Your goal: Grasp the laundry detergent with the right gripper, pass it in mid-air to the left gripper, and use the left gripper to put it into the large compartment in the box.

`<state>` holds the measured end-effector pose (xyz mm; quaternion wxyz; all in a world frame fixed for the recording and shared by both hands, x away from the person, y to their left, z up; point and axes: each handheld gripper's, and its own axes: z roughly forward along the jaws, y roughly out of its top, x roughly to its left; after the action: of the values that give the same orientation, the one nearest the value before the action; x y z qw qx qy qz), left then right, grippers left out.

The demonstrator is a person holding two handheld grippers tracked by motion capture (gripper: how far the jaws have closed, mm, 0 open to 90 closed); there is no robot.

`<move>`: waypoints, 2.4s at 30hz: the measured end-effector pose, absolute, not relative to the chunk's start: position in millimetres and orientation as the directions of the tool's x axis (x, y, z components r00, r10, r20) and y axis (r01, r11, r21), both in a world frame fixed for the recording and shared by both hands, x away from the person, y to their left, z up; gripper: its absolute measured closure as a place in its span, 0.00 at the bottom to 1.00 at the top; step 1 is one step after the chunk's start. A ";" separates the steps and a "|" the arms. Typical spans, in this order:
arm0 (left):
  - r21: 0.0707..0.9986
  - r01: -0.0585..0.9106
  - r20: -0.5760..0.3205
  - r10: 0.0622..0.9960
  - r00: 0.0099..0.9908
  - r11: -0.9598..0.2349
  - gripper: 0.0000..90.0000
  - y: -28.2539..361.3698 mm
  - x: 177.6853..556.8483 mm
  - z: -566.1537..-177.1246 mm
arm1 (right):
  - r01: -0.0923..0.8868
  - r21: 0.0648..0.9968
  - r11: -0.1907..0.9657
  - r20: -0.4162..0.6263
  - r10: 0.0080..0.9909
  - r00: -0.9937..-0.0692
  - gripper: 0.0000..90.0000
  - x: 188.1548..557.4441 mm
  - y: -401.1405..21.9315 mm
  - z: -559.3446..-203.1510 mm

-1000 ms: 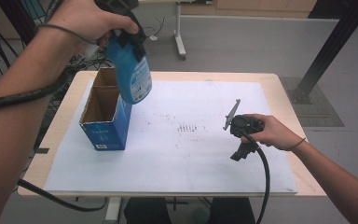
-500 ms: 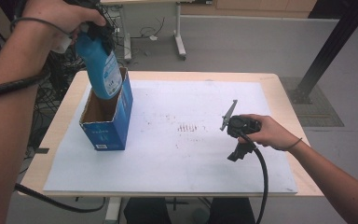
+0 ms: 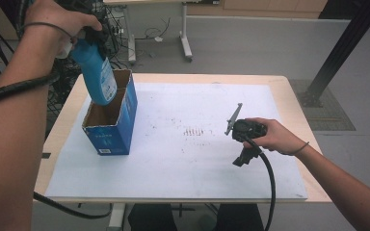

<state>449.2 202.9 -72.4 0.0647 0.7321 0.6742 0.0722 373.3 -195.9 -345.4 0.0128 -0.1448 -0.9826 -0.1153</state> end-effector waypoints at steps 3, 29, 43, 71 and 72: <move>0.189 0.979 0.016 0.997 0.074 -0.076 0.43 204.8 451.6 -78.4 | 0.289 0.226 0.930 0.061 0.282 -0.957 0.07 373.3 -196.1 -345.7; 0.119 0.992 0.001 0.999 0.041 -0.041 0.43 221.6 470.5 -152.9 | 0.288 0.247 0.925 0.072 0.278 -0.958 0.07 372.8 -197.0 -348.5; 0.071 0.997 -0.002 0.999 0.038 -0.038 0.43 227.6 475.0 -193.3 | 0.305 0.250 0.919 0.085 0.293 -0.952 0.07 372.9 -199.3 -354.1; 0.015 0.999 -0.004 1.000 0.031 -0.031 0.43 228.6 473.1 -249.0 | 0.300 0.248 0.921 0.085 0.288 -0.954 0.07 372.7 -196.9 -358.2; 0.009 0.999 -0.005 0.999 0.033 -0.033 0.43 228.8 473.0 -250.5 | 0.302 0.246 0.921 0.087 0.290 -0.953 0.07 372.3 -196.7 -358.1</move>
<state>473.0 228.8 -250.5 0.0050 0.7186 0.6954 0.0013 372.3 -196.7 -358.1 0.0246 -0.1510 -0.9797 -0.1295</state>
